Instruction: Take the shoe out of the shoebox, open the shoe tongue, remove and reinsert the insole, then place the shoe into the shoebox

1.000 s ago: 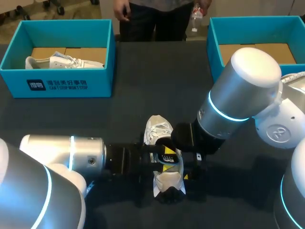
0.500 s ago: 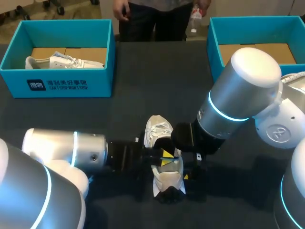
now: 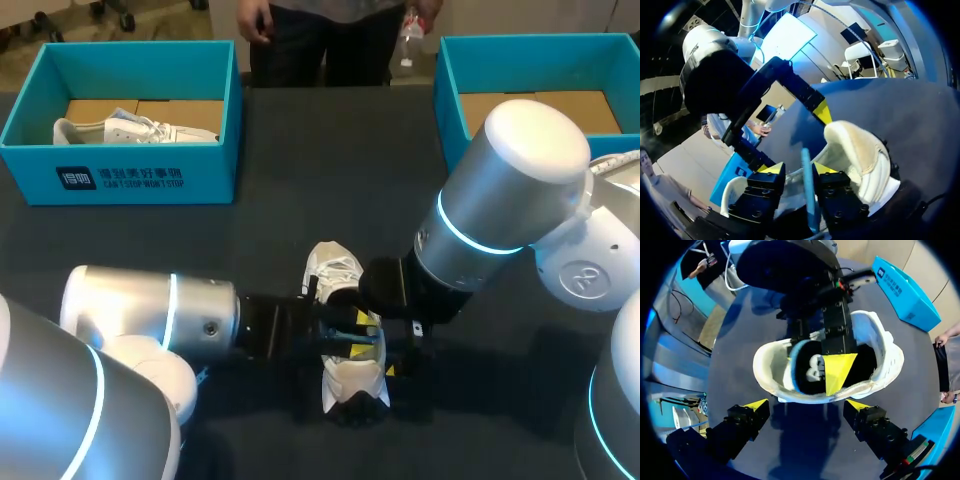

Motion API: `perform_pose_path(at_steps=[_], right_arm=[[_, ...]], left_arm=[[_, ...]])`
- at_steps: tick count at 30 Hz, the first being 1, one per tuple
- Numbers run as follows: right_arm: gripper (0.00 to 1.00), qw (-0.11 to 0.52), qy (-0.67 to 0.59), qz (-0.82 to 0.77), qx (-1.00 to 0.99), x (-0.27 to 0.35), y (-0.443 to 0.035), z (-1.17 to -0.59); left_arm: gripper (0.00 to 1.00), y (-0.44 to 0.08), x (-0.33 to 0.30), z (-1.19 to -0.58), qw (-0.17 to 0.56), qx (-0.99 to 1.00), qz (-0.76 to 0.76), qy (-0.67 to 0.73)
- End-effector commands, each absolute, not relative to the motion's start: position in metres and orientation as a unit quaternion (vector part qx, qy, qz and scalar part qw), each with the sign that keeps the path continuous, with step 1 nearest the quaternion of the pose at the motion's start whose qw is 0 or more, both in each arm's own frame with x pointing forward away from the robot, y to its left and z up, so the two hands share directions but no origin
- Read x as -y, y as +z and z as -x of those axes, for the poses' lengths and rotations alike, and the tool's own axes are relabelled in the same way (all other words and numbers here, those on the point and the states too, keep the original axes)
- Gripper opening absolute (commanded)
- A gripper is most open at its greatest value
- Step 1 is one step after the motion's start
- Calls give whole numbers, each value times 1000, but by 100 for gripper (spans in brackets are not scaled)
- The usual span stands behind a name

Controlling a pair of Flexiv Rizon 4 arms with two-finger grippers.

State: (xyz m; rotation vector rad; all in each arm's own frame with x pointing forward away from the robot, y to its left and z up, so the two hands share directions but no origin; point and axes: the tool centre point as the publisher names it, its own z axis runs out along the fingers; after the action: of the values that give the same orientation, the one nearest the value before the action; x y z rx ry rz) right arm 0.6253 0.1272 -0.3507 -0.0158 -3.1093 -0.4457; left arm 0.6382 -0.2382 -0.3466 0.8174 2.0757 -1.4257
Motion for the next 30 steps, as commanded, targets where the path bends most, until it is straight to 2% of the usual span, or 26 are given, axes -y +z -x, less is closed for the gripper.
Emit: perform_pose_path(at_steps=[1,9,14,16,25,28,30], right_arm=[[100,-1,-141,5,990,-128,-352,-625],[100,-1,-141,5,990,-128,-352,-625],[100,-1,-141,5,990,-128,-352,-625],[100,-1,-141,5,990,-128,-352,-625],[100,-7,-151,-22,988,-86,-331,-635],[100,-8,-143,-27,989,-68,-321,-640],[100,-8,-138,-27,990,-57,-316,-643]], left_arm=[[39,-330,223,-631,232,-770,-309,-509],[40,-322,216,-631,216,-779,-323,-492],[48,-325,212,-627,186,-789,-339,-478],[48,-326,213,-626,179,-792,-344,-472],[48,-319,206,-626,161,-803,-356,-450],[49,-315,197,-625,129,-809,-365,-443],[63,-314,191,-624,113,-814,-372,-432]])
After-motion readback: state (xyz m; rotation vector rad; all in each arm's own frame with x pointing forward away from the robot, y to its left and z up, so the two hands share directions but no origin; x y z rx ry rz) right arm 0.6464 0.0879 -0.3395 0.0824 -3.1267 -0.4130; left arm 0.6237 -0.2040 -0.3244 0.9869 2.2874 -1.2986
